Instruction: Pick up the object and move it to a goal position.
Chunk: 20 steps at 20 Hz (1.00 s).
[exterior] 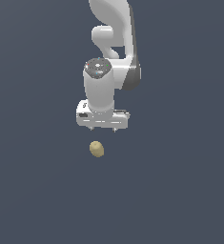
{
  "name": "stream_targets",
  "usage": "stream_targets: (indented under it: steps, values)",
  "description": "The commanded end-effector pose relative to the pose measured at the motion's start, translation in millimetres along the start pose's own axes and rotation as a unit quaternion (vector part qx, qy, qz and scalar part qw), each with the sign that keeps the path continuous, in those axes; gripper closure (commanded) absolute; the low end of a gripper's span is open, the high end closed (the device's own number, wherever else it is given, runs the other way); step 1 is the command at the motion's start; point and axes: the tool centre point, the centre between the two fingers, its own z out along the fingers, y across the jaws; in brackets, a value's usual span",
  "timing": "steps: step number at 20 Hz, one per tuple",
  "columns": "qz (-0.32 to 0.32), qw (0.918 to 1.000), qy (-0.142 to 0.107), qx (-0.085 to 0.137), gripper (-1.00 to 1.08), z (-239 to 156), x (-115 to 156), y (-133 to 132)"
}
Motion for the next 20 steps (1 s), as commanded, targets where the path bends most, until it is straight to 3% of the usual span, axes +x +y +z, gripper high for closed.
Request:
stream_targets:
  steps: [1,10,20]
  values:
    - [0.0,1.0,0.0,0.0,-0.92,0,0,0]
    - [-0.014,0.9997,0.015,-0.01,-0.92,-16,1,3]
    - [-0.023,0.9996,0.014,-0.008,-0.92,-5,10,8]
